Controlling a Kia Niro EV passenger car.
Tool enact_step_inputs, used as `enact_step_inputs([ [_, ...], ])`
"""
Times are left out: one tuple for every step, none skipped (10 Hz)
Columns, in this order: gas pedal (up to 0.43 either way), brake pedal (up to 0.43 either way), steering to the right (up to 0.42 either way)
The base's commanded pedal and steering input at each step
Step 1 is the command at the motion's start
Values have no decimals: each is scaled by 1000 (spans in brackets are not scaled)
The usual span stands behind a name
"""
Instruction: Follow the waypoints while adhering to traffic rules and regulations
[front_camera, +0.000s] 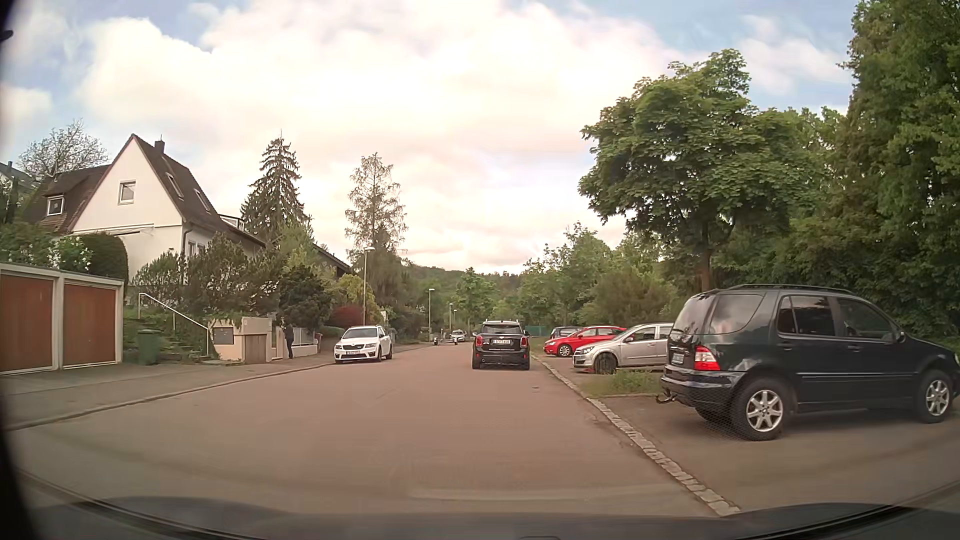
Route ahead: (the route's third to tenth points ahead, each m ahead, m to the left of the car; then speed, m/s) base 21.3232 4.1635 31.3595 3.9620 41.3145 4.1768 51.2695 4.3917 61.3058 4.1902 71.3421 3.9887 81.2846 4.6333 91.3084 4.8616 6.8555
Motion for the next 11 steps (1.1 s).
enact_step_inputs([
  [87,0,4],
  [87,0,4],
  [87,0,2],
  [87,0,0],
  [79,0,0],
  [79,0,0],
  [79,0,0],
  [67,0,0],
  [67,0,0],
  [47,0,0],
  [39,0,0],
])
